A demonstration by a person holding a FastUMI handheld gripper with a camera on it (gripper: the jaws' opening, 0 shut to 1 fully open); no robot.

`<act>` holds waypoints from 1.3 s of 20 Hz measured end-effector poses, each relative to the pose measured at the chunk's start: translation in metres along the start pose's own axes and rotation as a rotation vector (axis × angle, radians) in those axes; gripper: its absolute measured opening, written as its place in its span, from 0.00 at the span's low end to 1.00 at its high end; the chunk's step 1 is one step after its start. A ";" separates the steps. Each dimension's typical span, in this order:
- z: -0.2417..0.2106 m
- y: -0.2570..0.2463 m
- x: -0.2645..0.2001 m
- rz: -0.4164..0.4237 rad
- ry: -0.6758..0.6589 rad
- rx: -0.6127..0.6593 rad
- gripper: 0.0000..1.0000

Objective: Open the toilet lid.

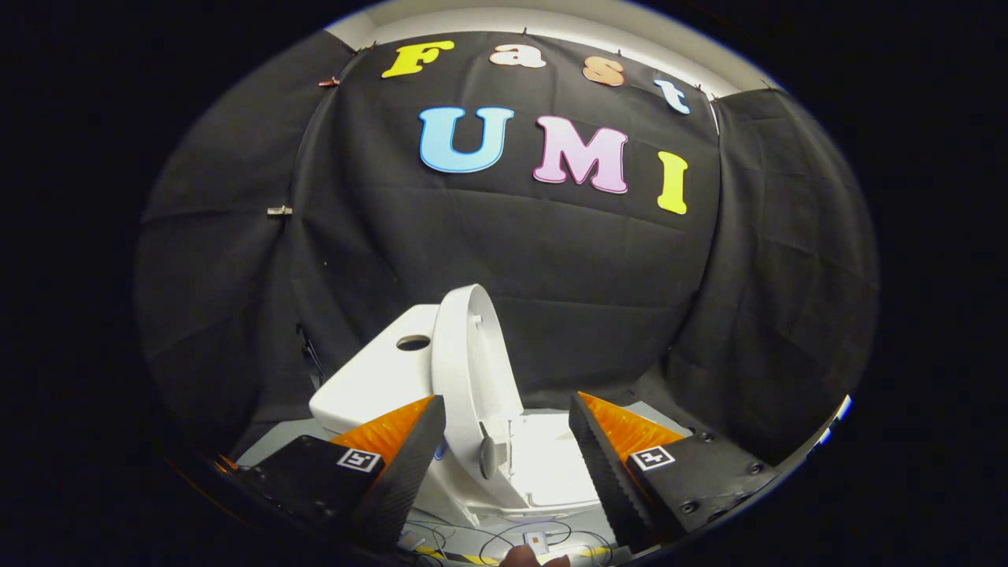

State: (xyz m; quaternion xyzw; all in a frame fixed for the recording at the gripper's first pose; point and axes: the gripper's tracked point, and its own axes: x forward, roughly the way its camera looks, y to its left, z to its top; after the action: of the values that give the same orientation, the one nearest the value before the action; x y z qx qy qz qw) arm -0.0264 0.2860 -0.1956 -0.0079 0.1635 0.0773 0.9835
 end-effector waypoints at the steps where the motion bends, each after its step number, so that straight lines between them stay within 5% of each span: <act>1: 0.009 -0.005 -0.003 0.005 -0.010 0.009 0.99; 10: 0.088 -0.043 -0.041 0.065 -0.104 0.056 0.99; 26: 0.169 -0.159 -0.091 0.011 -0.246 0.065 0.98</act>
State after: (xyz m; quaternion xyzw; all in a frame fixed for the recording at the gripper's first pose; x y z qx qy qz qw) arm -0.0332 0.1227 -0.0080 0.0344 0.0440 0.0778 0.9954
